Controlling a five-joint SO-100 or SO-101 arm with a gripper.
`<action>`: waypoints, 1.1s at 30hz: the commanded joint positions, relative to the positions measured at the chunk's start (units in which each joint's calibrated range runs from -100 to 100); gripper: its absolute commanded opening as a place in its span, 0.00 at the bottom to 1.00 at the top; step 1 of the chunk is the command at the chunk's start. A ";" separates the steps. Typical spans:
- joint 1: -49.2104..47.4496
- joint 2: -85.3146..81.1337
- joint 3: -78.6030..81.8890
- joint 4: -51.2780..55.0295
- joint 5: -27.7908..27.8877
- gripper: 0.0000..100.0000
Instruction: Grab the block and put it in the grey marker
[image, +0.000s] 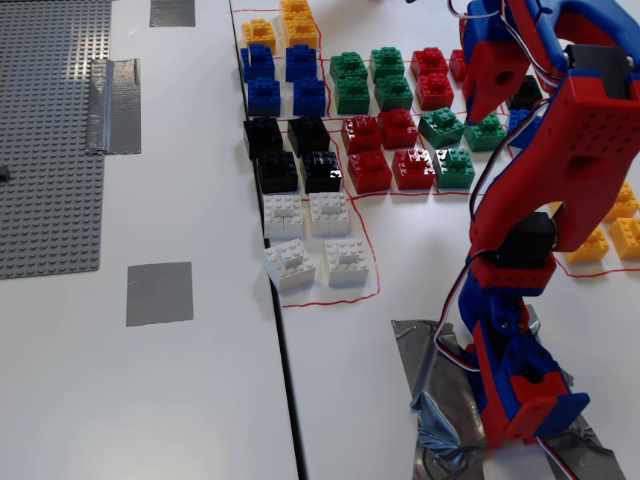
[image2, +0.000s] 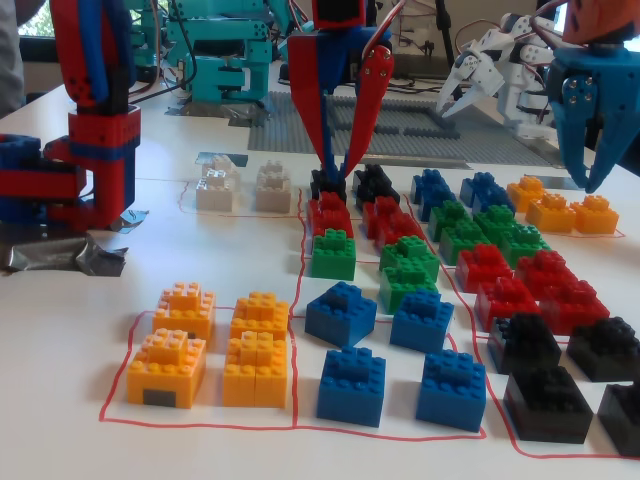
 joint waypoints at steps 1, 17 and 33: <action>0.72 -2.77 -1.00 -0.23 0.20 0.00; 2.09 -4.84 1.63 -0.06 0.63 0.00; 5.03 -6.24 2.82 1.88 3.22 0.00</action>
